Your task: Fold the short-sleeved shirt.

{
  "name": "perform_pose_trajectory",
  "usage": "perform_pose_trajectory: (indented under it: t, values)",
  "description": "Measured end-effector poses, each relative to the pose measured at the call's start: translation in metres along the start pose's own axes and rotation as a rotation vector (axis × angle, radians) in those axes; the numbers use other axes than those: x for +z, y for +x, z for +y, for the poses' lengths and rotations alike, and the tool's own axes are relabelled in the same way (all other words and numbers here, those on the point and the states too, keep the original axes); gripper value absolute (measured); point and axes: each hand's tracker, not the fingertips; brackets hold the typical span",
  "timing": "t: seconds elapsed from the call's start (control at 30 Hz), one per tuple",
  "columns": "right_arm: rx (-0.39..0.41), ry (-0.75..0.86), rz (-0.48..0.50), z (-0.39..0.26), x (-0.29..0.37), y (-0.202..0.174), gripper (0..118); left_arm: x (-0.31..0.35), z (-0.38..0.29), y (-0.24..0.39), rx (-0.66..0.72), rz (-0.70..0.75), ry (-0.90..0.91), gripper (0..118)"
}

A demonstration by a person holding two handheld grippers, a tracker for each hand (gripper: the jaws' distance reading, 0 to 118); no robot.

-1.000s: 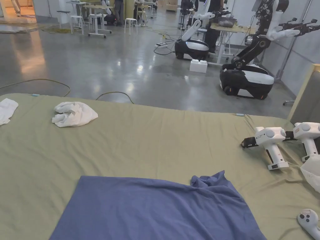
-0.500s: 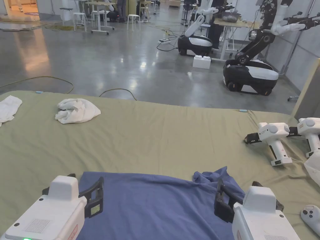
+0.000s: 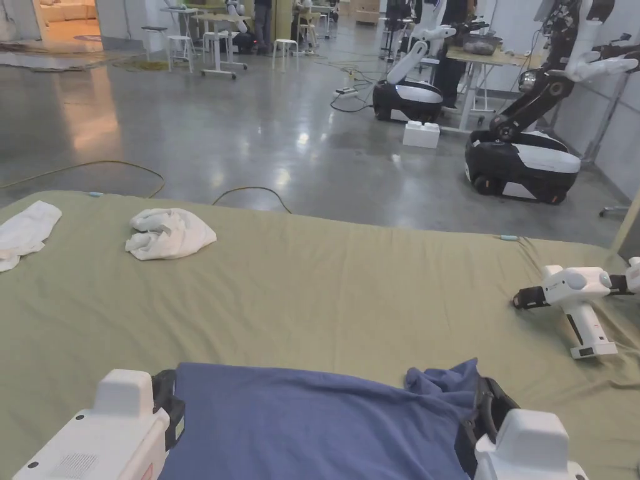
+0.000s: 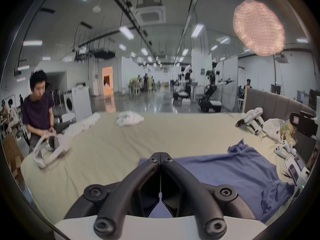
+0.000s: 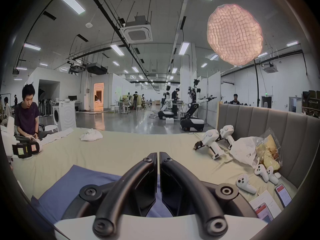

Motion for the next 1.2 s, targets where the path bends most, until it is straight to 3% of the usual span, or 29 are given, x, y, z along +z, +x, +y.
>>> perform_pose_trajectory:
  t: [0.1, 0.33, 0.37, 0.43, 0.5, 0.53, 0.67, 0.8, 0.83, 0.97, 1.07, 1.13, 1.2]
  values:
    - [0.005, -0.063, 0.002, -0.013, -0.009, 0.005, 1, -0.049, -0.004, -0.030, 0.079, -0.011, -0.118, 0]
    - [0.015, -0.168, -0.009, -0.038, -0.031, 0.017, 1, -0.174, 0.023, -0.068, 0.123, -0.045, -0.334, 0]
    - [0.017, -0.180, -0.010, -0.041, -0.033, 0.018, 1, -0.191, 0.026, -0.068, 0.118, -0.042, -0.355, 3]
    - [0.024, -0.197, -0.017, -0.046, -0.038, 0.021, 1, -0.224, 0.029, -0.067, 0.125, -0.070, -0.413, 31]
    - [0.026, -0.220, -0.020, -0.050, -0.042, 0.024, 1, -0.256, 0.029, -0.064, 0.142, -0.084, -0.475, 67]
    - [0.029, -0.228, -0.022, -0.052, -0.044, 0.025, 1, -0.268, 0.027, -0.062, 0.153, -0.076, -0.501, 74]
    - [0.044, -0.259, -0.029, -0.059, -0.048, 0.032, 1, -0.309, 0.014, -0.053, 0.180, -0.061, -0.593, 76]
    - [0.057, -0.292, -0.042, -0.065, -0.052, 0.040, 1, -0.326, -0.012, -0.041, 0.057, 0.009, -0.740, 76]
    - [0.055, -0.298, -0.048, -0.066, -0.054, 0.042, 1, -0.323, -0.012, -0.037, 0.043, -0.001, -0.695, 77]
    - [0.042, -0.324, -0.053, -0.072, -0.061, 0.048, 1, -0.316, -0.017, -0.024, -0.018, 0.030, -0.646, 69]
    - [0.033, -0.340, -0.048, -0.074, -0.070, 0.051, 1, -0.312, -0.017, -0.018, -0.053, 0.011, -0.625, 41]
    - [0.017, -0.354, -0.049, -0.074, -0.079, 0.053, 1, -0.309, -0.016, -0.011, -0.086, -0.025, -0.615, 4]
    - [0.005, -0.369, -0.051, -0.074, -0.093, 0.058, 1, -0.304, -0.013, -0.009, -0.068, -0.099, -0.609, 4]
